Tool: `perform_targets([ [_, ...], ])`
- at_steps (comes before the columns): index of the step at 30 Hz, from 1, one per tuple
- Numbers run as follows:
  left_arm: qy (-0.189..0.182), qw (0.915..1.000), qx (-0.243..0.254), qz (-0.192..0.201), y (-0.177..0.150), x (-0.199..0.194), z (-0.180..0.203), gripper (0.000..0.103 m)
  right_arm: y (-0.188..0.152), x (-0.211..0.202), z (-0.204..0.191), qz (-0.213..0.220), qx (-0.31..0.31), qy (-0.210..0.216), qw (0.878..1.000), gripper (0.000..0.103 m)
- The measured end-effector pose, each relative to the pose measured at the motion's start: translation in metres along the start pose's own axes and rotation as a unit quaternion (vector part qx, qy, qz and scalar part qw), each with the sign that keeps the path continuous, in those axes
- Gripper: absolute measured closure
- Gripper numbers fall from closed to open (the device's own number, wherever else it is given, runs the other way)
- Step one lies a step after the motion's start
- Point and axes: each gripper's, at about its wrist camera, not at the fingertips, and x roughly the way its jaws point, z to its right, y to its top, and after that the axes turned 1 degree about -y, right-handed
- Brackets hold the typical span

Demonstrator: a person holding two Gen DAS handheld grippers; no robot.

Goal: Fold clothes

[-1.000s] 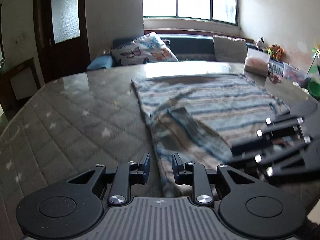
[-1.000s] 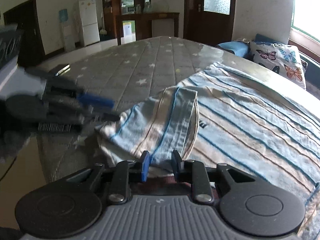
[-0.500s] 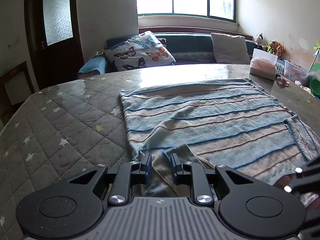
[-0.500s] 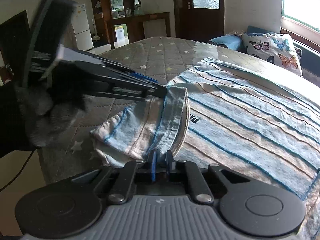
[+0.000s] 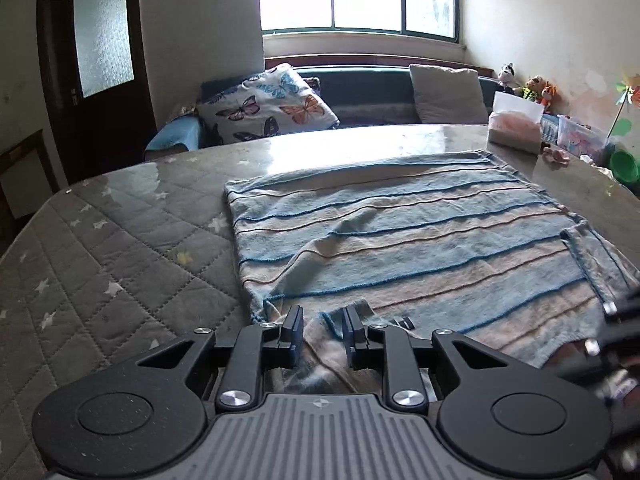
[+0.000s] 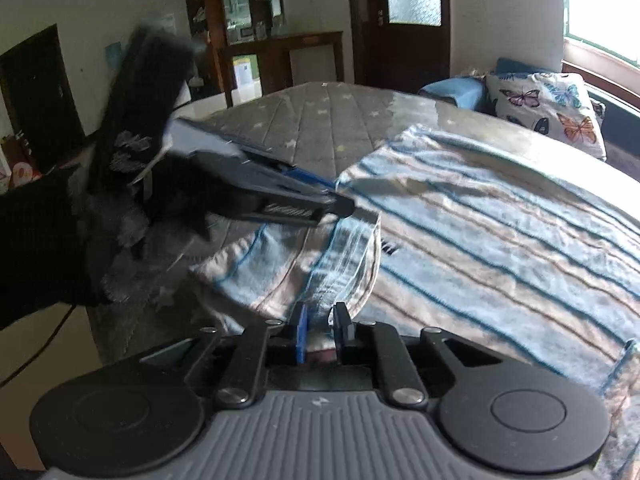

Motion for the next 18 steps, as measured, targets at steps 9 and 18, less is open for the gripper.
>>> perform_targets([
  [9,-0.012,0.9997,0.019,-0.005,-0.019,-0.013,0.009,0.079,0.005,0.009,-0.006,0.006,-0.011,-0.005,1.000,0.088],
  [18,-0.038,0.9983,0.045,0.005,-0.033,-0.036,0.025,0.078,-0.010,0.010,-0.003,-0.015,-0.006,-0.009,1.000,0.087],
])
